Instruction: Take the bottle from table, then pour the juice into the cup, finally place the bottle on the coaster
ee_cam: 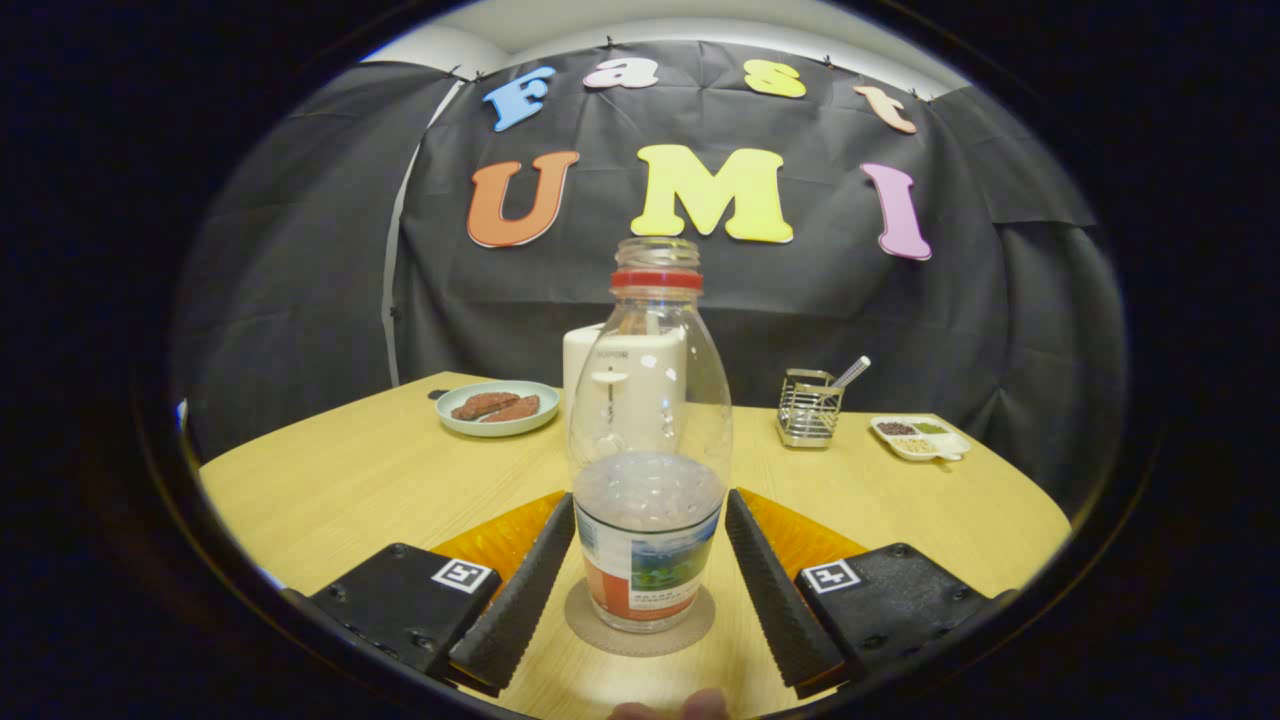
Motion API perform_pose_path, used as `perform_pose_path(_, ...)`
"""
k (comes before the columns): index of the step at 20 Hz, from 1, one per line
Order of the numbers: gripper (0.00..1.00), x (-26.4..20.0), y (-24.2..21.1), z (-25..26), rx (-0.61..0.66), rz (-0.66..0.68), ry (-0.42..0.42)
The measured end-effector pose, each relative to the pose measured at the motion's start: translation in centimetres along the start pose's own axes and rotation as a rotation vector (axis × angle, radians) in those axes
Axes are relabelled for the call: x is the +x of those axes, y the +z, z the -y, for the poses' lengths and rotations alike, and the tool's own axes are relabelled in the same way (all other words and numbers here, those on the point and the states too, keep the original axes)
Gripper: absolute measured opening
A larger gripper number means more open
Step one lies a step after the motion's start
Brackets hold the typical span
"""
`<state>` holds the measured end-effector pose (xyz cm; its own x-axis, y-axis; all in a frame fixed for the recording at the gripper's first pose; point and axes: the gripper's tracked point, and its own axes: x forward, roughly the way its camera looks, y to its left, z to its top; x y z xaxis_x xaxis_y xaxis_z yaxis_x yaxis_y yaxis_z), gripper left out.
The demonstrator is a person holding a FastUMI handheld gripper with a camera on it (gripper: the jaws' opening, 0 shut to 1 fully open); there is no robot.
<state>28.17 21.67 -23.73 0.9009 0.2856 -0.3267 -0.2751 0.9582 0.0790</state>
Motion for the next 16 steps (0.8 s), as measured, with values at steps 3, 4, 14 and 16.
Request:
perform_pose_path(3,0.99,-1.2,1.8,-0.1,0.02,0.028,0.003)
perform_pose_path(4,0.99,-2.0,2.5,0.0,0.036,0.038,0.005)
perform_pose_path(14,0.99,-13.8,13.6,2.2,0.034,0.224,-0.081)
perform_pose_path(16,0.99,-17.1,16.2,2.8,0.026,0.271,-0.1)
